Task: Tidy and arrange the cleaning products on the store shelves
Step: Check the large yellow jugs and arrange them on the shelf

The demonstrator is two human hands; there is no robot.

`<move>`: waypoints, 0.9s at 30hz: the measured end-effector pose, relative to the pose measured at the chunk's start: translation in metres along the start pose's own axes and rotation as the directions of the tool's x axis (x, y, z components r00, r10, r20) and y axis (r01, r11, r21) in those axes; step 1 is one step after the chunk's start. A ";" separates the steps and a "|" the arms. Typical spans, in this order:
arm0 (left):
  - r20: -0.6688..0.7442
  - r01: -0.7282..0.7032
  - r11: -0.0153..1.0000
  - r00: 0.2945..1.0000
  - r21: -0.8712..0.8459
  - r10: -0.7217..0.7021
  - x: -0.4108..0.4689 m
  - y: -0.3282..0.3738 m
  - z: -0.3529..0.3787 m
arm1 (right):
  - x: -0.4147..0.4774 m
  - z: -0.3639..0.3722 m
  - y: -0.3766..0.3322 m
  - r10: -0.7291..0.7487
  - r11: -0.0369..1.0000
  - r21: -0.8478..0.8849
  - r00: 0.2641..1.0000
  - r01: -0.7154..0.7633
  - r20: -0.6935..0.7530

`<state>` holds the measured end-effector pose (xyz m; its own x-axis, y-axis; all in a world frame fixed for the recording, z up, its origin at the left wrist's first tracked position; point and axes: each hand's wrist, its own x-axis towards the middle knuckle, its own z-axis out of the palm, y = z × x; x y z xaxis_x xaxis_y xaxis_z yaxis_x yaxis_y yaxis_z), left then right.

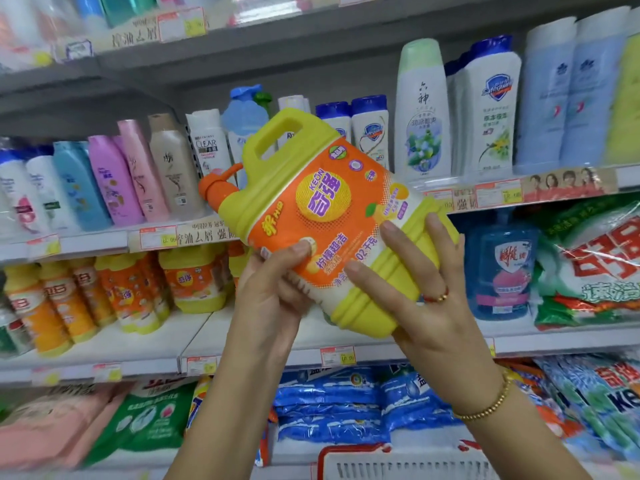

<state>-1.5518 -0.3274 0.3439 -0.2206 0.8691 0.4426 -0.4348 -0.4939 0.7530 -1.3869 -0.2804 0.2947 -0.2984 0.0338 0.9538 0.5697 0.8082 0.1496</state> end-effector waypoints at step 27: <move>0.146 0.010 0.994 0.989 0.105 -0.025 0.001 0.010 -0.037 | 0.005 0.010 -0.028 0.642 -0.143 0.892 0.645 -0.429 0.414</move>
<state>-1.5885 -0.3308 0.3340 -0.0795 0.8682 0.4898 -0.3428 -0.4852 0.8044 -1.4124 -0.2970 0.2929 -0.1437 0.7841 0.6038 -0.6361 0.3942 -0.6633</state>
